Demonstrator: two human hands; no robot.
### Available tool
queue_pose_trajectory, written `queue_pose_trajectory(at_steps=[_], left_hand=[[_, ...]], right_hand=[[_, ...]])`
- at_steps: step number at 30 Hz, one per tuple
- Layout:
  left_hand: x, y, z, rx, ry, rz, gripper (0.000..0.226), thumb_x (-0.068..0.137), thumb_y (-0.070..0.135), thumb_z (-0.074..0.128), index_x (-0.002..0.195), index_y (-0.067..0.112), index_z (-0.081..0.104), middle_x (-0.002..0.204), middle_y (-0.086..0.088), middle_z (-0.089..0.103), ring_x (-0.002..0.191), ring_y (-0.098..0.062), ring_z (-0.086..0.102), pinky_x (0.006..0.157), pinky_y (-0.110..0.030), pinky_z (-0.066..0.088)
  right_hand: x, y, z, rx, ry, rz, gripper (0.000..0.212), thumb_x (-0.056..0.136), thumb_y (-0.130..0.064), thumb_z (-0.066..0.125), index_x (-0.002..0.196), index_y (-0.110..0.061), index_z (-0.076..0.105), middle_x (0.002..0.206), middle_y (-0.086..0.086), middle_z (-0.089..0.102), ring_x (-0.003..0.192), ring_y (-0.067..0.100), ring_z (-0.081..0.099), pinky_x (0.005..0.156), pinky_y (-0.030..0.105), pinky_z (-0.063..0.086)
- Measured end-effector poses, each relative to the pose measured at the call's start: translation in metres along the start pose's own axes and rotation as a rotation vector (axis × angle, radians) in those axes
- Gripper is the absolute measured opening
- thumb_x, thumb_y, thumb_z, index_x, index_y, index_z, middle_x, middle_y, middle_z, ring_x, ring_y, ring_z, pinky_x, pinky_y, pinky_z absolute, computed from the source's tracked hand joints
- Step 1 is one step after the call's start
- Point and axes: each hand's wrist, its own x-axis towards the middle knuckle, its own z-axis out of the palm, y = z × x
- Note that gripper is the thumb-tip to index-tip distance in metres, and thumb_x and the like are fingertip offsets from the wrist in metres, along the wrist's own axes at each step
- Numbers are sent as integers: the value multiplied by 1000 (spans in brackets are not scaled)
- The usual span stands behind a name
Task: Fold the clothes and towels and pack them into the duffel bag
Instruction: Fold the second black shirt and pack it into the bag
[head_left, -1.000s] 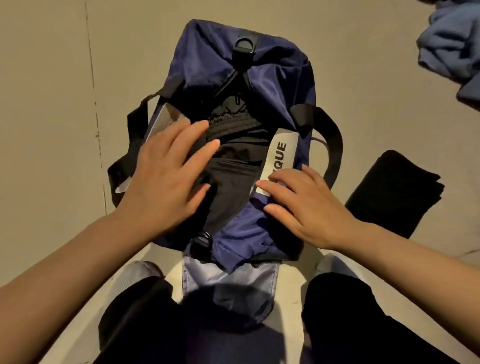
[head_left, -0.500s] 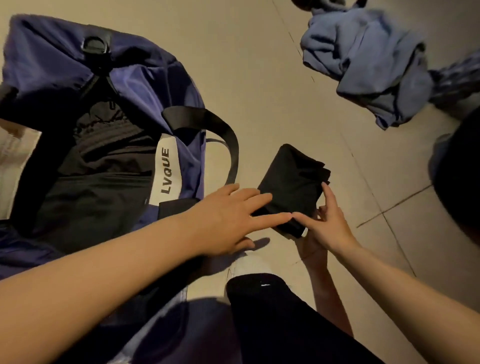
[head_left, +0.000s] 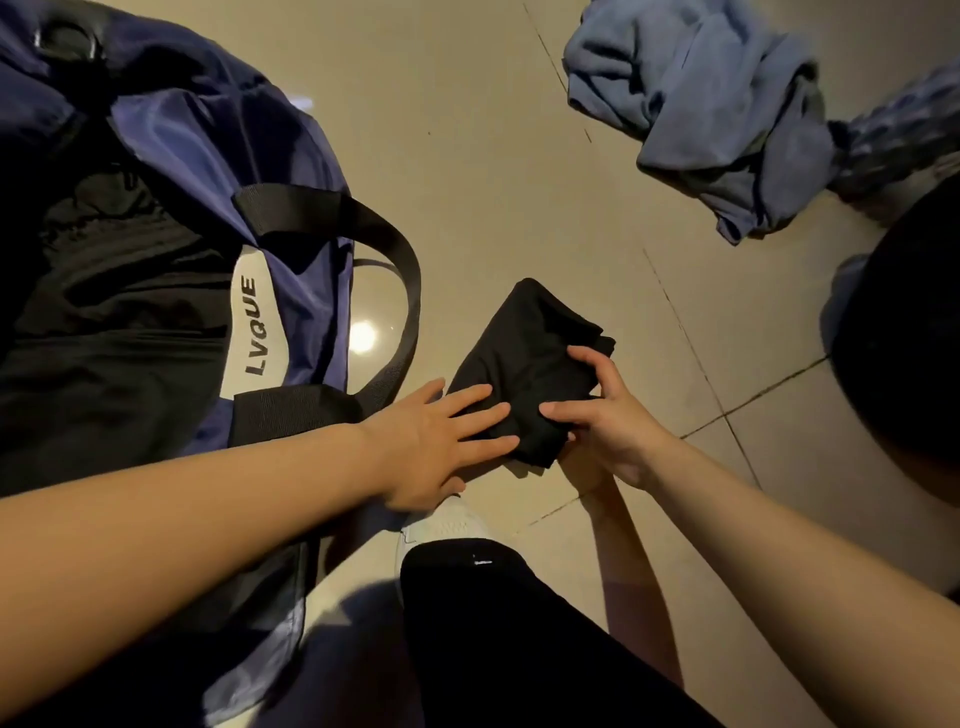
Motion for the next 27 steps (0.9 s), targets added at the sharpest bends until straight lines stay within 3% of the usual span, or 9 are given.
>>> queue_pose_trajectory(at_steps=[4,7,9,12,16,19,21,23,27], left_hand=[[-23,-3,5,-48,113,-17,67,100,44,38,153,35,-1,162,-2,-7,149,-26,-7,120,-48,5],[-61,-9,3,-109,486,-14,55,91,36,54,144,23,43,151,-13,37,137,-32,37,107,-48,39],[-99,-21,1,-163,677,-122,45,90,32,50,131,15,58,139,-15,50,127,-32,47,99,-45,44],[-165,-49,7,-152,832,-412,39,87,30,52,117,11,65,132,-19,53,125,-40,46,96,-54,42],[-251,-79,42,-19,768,-877,42,75,33,61,113,17,64,140,-22,41,133,-49,26,96,-67,34],[-282,-82,76,-116,593,-1017,68,58,16,87,122,16,63,151,-26,25,134,-56,19,88,-74,36],[-286,-76,93,-325,577,-1073,78,56,8,90,126,20,59,156,-24,14,128,-58,32,85,-68,45],[-282,-71,103,-511,620,-1195,77,68,12,84,135,25,49,158,-16,10,116,-52,48,80,-55,50],[-275,-72,109,-654,658,-1203,83,79,8,68,147,31,25,140,-12,37,98,-43,56,64,-40,45]], right_hand=[[0,-13,12,-328,36,-134,57,77,-1,73,120,-30,49,123,-2,50,112,21,54,86,32,54],[-11,-41,22,-521,25,-278,53,79,-6,72,117,-36,50,119,-6,50,108,19,55,84,34,55],[-24,-63,34,-602,-2,-362,51,80,-9,71,115,-41,50,113,-8,52,100,18,59,79,34,57],[-46,-91,65,-651,-116,-470,47,81,-16,72,111,-45,51,112,-11,53,92,14,63,76,33,59],[-75,-116,127,-554,-345,-489,44,75,-20,75,107,-43,55,103,-23,56,89,11,66,72,33,60],[-88,-125,183,-623,-477,-490,42,71,-22,76,104,-40,57,96,-21,61,81,9,67,71,32,60],[-92,-129,221,-778,-483,-515,40,72,-24,76,103,-39,56,87,-11,64,69,5,63,64,25,56],[-94,-131,257,-963,-484,-575,37,73,-26,75,102,-36,54,75,-8,63,65,5,58,56,20,46],[-84,-112,338,-1191,-557,-568,35,76,-25,70,106,-22,51,79,3,60,66,20,53,55,34,42]])
